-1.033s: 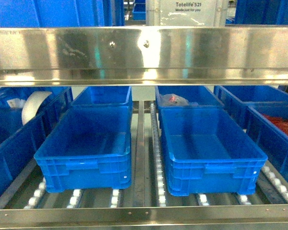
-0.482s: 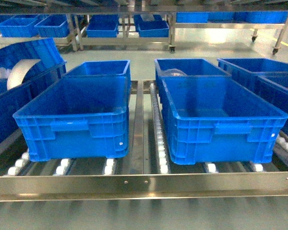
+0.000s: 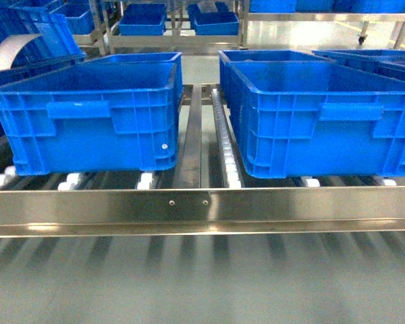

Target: Sort blue parts and orange caps into right shelf containers

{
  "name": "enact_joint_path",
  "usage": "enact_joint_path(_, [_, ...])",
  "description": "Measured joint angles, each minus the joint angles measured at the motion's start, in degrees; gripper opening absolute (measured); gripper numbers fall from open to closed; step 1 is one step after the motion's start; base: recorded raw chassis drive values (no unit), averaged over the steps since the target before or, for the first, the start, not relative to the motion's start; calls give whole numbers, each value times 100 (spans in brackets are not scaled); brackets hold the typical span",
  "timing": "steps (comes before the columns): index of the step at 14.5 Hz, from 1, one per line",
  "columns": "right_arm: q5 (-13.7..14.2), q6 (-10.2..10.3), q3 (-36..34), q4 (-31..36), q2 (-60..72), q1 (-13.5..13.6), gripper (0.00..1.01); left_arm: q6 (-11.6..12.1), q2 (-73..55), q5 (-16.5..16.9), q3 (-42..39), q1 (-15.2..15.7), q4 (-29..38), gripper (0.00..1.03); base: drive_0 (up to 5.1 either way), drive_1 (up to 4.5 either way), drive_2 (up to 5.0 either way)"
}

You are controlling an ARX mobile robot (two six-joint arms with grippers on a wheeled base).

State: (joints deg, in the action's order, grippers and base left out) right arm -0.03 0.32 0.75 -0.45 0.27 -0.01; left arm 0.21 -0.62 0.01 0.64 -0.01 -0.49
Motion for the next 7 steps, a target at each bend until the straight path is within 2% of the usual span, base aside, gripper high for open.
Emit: enact_joint_path(7, [0, 2, 0, 9, 0, 0, 43, 0, 0, -2, 0, 0, 7, 41, 0, 0, 0])
